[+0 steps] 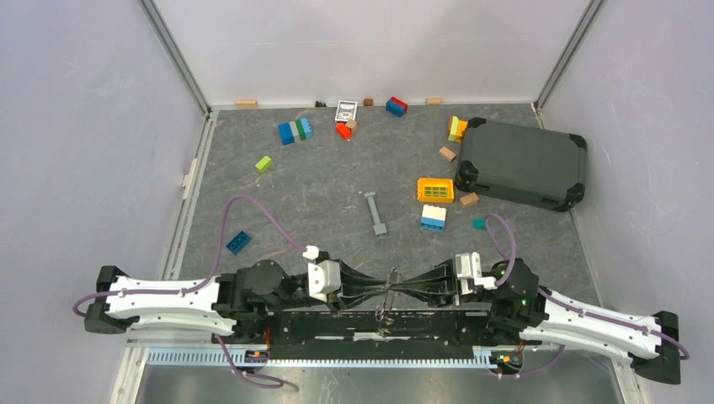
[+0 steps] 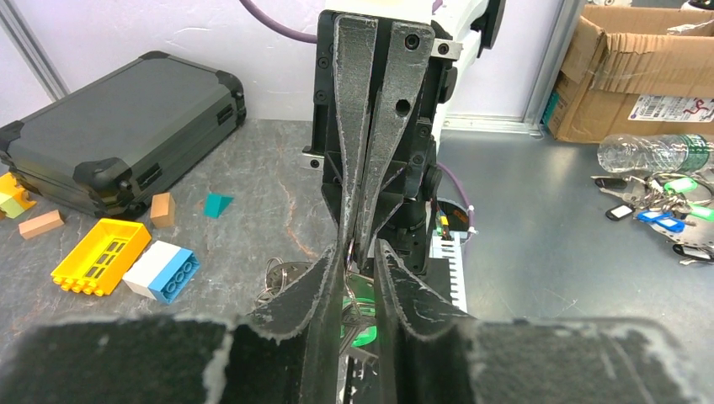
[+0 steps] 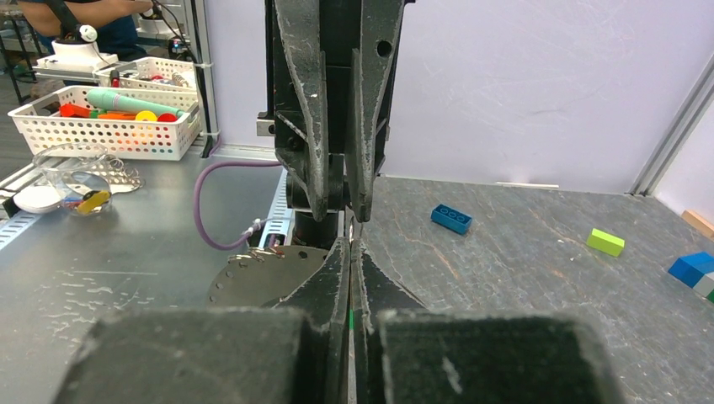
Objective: Remove the keys from the keyring
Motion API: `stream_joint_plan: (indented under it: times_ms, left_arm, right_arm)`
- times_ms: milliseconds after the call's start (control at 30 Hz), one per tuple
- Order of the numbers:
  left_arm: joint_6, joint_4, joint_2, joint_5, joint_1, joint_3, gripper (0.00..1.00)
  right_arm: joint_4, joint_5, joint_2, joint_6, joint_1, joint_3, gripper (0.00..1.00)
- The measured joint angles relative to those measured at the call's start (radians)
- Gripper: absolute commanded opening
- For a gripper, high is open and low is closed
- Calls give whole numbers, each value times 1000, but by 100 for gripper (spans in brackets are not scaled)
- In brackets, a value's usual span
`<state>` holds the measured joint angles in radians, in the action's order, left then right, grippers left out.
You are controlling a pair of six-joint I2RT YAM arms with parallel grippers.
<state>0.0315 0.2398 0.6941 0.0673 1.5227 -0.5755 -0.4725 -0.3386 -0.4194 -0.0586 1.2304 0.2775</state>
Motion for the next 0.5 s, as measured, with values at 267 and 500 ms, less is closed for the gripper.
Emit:
stream_joint_plan:
  times_ms: [267,500]
  left_arm:
    - [-19,4,0,2,0,8,31]
    - [-21,5,-1,8,0,10,34]
  right_arm:
    - [3,-2,2,0,0,-2,0]
    - [2,-6,2,0,0,-2,0]
